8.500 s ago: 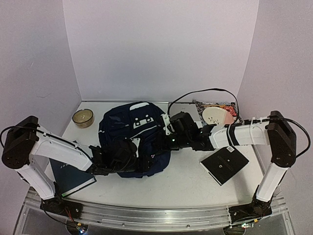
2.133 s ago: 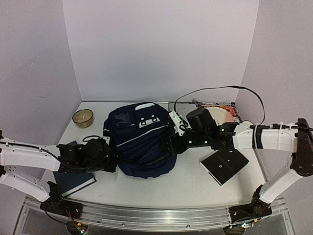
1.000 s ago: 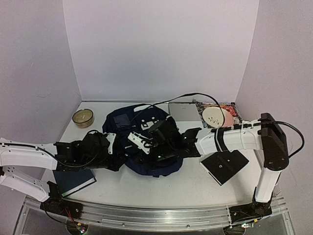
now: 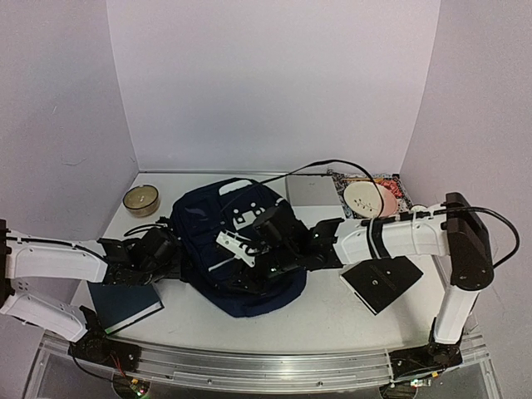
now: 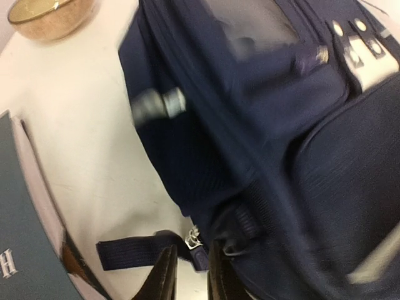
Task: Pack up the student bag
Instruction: Set down the student bag at the center of the board, then move the student bag to the center of the board, then grab the book from the corner of the board, then pass from the right arm to the left, then pass from the left arm to the right
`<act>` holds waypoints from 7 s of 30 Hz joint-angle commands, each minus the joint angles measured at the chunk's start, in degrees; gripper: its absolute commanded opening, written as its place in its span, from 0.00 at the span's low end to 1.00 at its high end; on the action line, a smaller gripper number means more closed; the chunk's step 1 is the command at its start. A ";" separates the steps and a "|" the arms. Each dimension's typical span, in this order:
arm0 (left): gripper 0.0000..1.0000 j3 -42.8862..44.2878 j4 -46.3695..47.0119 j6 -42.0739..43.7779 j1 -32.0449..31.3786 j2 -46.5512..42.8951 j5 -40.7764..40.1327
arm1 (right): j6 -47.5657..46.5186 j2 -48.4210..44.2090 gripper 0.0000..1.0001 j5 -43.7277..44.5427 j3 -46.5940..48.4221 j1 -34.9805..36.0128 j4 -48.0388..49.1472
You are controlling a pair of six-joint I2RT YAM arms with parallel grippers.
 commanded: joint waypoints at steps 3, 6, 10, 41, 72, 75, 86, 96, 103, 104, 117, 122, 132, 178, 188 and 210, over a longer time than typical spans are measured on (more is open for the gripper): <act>0.39 0.61 0.71 2.24 0.65 -5.80 -3.00 | 4.00 -2.93 0.51 3.39 3.88 -0.11 -1.14; 0.53 0.98 2.67 5.19 0.67 -7.93 -0.35 | 7.53 -5.73 0.60 7.94 2.56 -0.49 -1.94; 0.63 2.15 6.30 10.37 0.63 -8.36 7.88 | 13.43 -9.08 0.70 11.27 -1.00 -3.95 -3.06; 0.80 33.32 9.91 23.81 -17.54 33.27 9.38 | 34.33 -15.12 0.93 15.99 -18.47 -23.99 1.30; 0.30 35.79 2.02 25.06 -14.38 26.73 -19.27 | 32.01 -5.43 0.97 19.24 -5.93 -37.77 0.30; 0.40 34.94 2.19 23.26 -14.32 25.52 -14.24 | 32.93 -2.08 0.97 17.09 -4.34 -40.07 0.16; 0.59 29.78 3.29 16.89 -11.77 22.17 -5.10 | 32.96 8.28 0.93 10.74 2.18 -43.58 -0.07; 0.61 27.88 4.29 15.72 -10.65 20.63 -3.48 | 33.92 10.19 0.63 -1.69 3.20 -43.76 3.39; 0.61 27.54 4.96 15.31 -10.51 21.33 -1.57 | 38.71 10.62 0.38 -6.90 2.14 -43.75 8.89; 0.61 27.46 5.01 15.24 -10.49 21.34 -1.39 | 39.38 10.80 0.34 -7.60 2.04 -43.71 9.67; 0.61 24.52 8.00 13.37 -8.83 17.98 1.05 | 46.27 5.45 0.00 -10.72 -2.51 -43.94 15.34; 0.65 20.70 12.39 10.84 -5.69 14.01 4.51 | 47.53 -0.99 0.00 -10.15 -6.85 -44.06 16.93; 0.90 12.32 21.64 1.90 -0.23 6.00 9.32 | 48.65 -14.08 0.00 -10.66 -16.45 -44.28 18.68; 0.89 1.90 69.64 -26.48 9.17 16.11 46.79 | 59.46 -23.07 0.00 -29.37 -26.57 -28.91 48.10; 0.62 -2.42 75.86 -29.81 9.18 12.44 44.98 | 59.28 -20.85 0.04 -23.62 -27.40 -27.91 48.11; 0.41 -5.38 88.34 -37.91 9.11 15.07 36.07 | 64.70 -30.84 0.85 9.51 -41.48 -16.30 50.42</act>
